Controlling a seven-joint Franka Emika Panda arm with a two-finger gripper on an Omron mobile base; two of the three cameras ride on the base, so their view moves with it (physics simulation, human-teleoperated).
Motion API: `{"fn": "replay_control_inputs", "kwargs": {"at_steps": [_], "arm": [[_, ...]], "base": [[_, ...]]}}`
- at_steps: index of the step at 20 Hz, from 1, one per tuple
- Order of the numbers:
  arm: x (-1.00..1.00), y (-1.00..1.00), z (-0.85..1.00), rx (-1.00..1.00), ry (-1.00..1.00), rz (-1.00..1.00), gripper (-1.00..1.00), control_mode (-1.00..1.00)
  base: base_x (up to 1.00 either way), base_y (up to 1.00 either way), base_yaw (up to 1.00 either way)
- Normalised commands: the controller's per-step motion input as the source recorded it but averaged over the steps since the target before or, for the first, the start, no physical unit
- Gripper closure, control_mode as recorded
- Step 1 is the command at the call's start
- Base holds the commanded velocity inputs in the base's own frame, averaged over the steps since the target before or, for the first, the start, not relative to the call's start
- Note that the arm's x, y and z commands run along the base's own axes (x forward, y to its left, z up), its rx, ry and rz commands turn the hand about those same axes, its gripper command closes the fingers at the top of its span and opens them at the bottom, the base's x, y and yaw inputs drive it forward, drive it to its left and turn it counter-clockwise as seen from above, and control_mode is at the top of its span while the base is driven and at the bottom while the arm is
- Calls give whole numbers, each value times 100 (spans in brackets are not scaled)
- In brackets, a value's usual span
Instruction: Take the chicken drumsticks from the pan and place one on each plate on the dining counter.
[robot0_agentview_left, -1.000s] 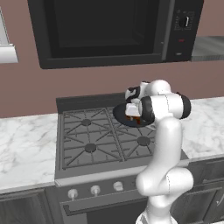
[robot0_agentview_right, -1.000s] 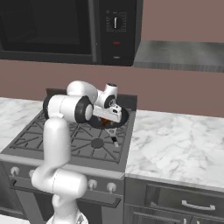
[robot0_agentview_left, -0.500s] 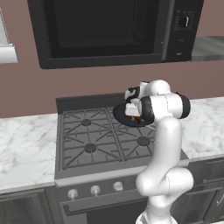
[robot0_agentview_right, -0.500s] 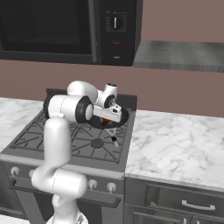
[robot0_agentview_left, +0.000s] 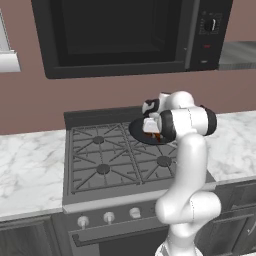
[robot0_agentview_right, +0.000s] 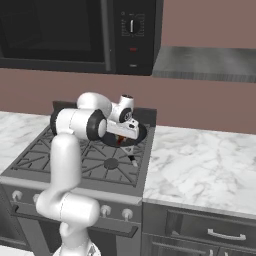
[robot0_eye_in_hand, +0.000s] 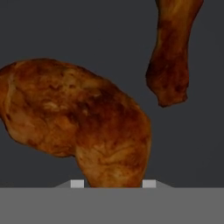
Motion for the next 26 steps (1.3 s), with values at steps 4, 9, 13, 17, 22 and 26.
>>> {"fn": "replay_control_inputs", "kwargs": {"at_steps": [4,9,13,17,22,26], "arm": [[-22,0,39,0,0,8,100,-100],[-35,0,41,0,-3,10,100,-100],[-54,1,18,-1,-8,6,100,-100],[-62,1,5,-1,-10,1,100,-100],[-61,0,5,0,-5,0,100,-100],[-58,0,12,0,-9,0,100,-100]], "base": [[0,0,0],[0,0,0],[0,0,0],[0,0,0],[0,0,0],[0,0,0]]}}
